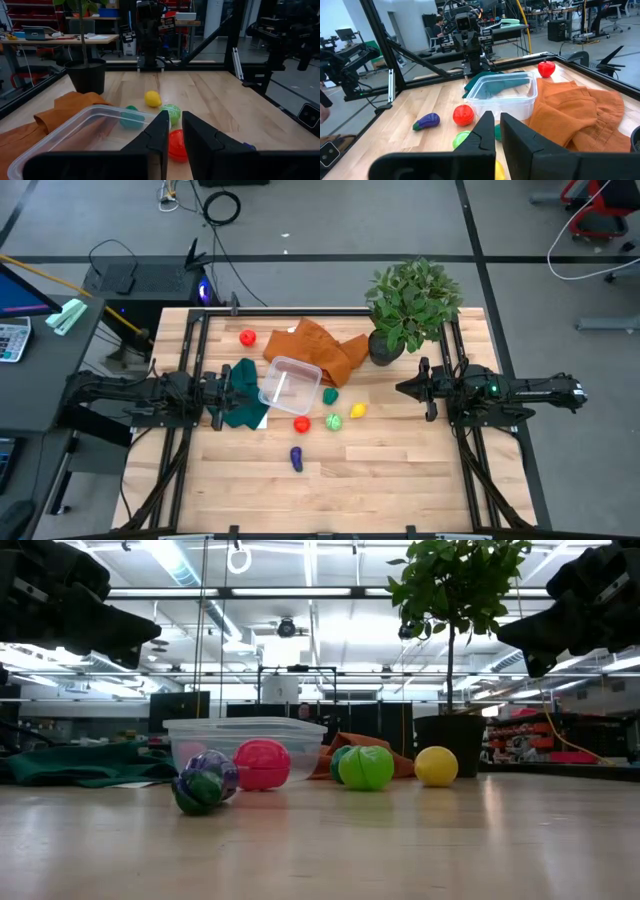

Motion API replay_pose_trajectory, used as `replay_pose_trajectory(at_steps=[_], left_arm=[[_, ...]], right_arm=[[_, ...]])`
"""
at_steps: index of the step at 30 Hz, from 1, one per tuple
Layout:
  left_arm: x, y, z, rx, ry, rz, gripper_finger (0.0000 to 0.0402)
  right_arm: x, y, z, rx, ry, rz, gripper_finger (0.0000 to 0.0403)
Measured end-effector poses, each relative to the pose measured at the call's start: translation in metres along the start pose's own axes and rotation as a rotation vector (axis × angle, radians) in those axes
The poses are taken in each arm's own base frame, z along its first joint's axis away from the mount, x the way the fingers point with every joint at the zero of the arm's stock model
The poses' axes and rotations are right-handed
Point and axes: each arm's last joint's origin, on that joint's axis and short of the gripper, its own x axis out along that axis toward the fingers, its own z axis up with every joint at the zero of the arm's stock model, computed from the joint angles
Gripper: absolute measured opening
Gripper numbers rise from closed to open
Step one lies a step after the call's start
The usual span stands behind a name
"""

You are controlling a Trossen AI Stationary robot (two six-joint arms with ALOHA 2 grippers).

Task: Pick and placing Produce into tupperware

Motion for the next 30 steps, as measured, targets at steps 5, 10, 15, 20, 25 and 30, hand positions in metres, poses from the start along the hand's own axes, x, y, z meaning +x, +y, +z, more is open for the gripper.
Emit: replay_pose_trajectory(at_steps=[5, 10, 15, 20, 25, 30], left_arm=[[0.0000, 0.0000, 0.0000, 0.000, 0.000, 0.000, 0.0052], [0.0000, 0.0000, 0.0000, 0.000, 0.000, 0.000, 0.0053], [0.0000, 0.0000, 0.0000, 0.000, 0.000, 0.000, 0.0060], [0.0000, 0.0000, 0.0000, 0.000, 0.000, 0.000, 0.0061], [0.0000, 0.0000, -0.0001, 0.000, 0.000, 0.000, 0.0054], [0.0000, 0.0000, -0.0001, 0.046, 0.001, 0.000, 0.0051]], right_arm=[[0.0000, 0.0000, -0.0001, 0.000, 0.000, 0.000, 0.0000], [0.0000, 0.0000, 0.0000, 0.000, 0.000, 0.000, 0.0000], [0.0000, 0.0000, 0.0000, 0.000, 0.000, 0.000, 0.0000], [0.0000, 0.0000, 0.0000, 0.000, 0.000, 0.000, 0.0000], [0.0000, 0.0000, -0.0001, 0.000, 0.000, 0.000, 0.0000], [0.0000, 0.0000, 0.0000, 0.000, 0.000, 0.000, 0.0000]])
